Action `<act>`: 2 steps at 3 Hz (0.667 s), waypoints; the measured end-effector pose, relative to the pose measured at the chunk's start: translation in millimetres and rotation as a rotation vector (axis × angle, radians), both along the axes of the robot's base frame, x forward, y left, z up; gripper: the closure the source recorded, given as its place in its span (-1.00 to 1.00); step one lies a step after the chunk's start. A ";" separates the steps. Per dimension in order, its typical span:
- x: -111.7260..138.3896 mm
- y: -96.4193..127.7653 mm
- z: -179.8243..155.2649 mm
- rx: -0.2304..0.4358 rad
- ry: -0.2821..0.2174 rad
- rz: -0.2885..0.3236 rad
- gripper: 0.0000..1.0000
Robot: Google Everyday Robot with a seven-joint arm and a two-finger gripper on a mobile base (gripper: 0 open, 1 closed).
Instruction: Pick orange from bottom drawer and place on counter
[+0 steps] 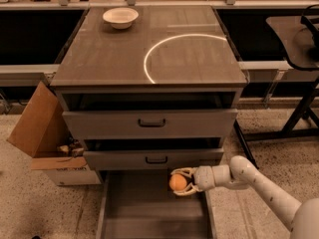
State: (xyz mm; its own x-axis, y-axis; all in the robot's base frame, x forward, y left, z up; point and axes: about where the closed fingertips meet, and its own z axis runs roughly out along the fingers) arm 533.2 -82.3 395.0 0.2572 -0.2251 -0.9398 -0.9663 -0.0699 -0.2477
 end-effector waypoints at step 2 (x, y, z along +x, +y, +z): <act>-18.3 -49.7 149.1 0.013 -0.205 0.013 1.00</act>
Offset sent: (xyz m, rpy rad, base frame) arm -0.0262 -0.0987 0.2657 -0.0044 -0.3527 0.0026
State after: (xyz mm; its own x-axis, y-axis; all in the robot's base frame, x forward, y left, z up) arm 514.8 -132.0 544.0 0.4466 -0.2086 -0.8701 -0.8944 -0.0778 -0.4404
